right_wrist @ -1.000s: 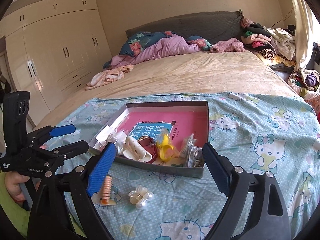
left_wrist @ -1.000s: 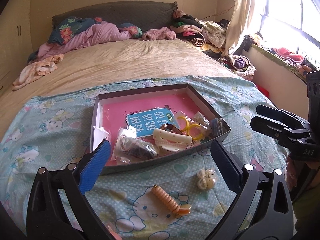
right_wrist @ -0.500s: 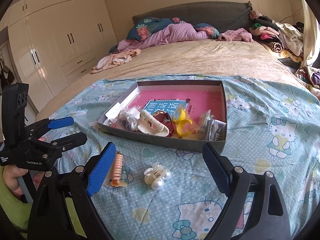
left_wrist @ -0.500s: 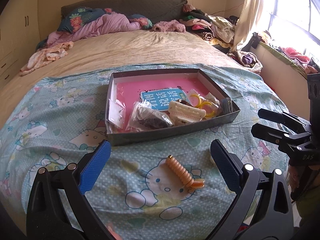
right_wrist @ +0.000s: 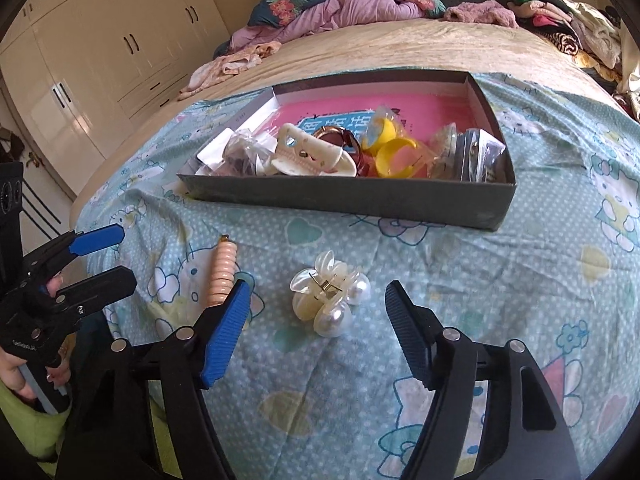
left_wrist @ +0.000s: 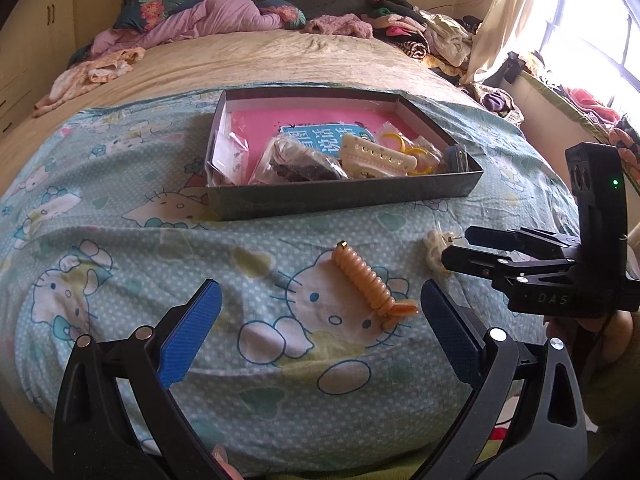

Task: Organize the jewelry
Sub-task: 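Grasp the peach spiral hair tie with the left tool while the right tool grasps the pearl flower clip, then carry the hair tie and pearl flower clip into the pink box with both tools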

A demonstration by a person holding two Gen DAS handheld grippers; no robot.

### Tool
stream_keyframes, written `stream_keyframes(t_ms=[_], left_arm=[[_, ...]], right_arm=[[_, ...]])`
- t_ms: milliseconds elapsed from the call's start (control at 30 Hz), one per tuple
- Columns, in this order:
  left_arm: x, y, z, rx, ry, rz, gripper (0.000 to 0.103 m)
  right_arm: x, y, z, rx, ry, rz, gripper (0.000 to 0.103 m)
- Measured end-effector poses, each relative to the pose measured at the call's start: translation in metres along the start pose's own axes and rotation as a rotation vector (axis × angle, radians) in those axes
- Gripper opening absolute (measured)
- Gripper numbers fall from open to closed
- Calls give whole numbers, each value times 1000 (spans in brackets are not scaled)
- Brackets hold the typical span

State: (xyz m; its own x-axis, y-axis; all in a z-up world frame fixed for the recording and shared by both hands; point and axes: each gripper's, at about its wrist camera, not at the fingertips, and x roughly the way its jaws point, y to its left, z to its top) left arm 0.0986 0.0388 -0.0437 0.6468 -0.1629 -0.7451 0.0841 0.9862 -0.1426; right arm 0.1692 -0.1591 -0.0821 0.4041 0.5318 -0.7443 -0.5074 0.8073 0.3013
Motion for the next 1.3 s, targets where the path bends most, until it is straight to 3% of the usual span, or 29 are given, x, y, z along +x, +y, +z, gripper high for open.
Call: stream_keyframes(t_ms=[133, 167, 200, 433, 567, 667, 700, 733, 1133, 1300], left_arm=[[11, -6, -7, -8, 35, -41, 93], [14, -9, -8, -5, 44, -49, 93], [17, -13, -9, -4, 51, -59, 92], [46, -27, -12, -19, 116, -132, 56], [63, -27, -6, -52, 137, -138, 53], [70, -30, -1, -40, 129, -118, 32], [72, -30, 0, -37, 126, -111, 17], [73, -30, 1, -42, 124, -107, 11], [13, -18, 36, -12, -69, -68, 11], [4, -6, 54, -26, -111, -39, 11]], right_arm=[[13, -2, -3, 5, 13, -1, 53], [16, -3, -3, 2, 13, -4, 44], [16, -4, -4, 4, 8, 4, 41], [0, -17, 0, 11, -53, -9, 41], [-12, -25, 3, 25, -84, -14, 41], [-18, -29, 6, 32, -100, -12, 41], [-20, -29, 7, 32, -105, -12, 41], [-22, -30, 8, 31, -110, -10, 41], [-47, -21, 29, -25, -187, -5, 41], [-52, -14, 43, -60, -218, -6, 41]])
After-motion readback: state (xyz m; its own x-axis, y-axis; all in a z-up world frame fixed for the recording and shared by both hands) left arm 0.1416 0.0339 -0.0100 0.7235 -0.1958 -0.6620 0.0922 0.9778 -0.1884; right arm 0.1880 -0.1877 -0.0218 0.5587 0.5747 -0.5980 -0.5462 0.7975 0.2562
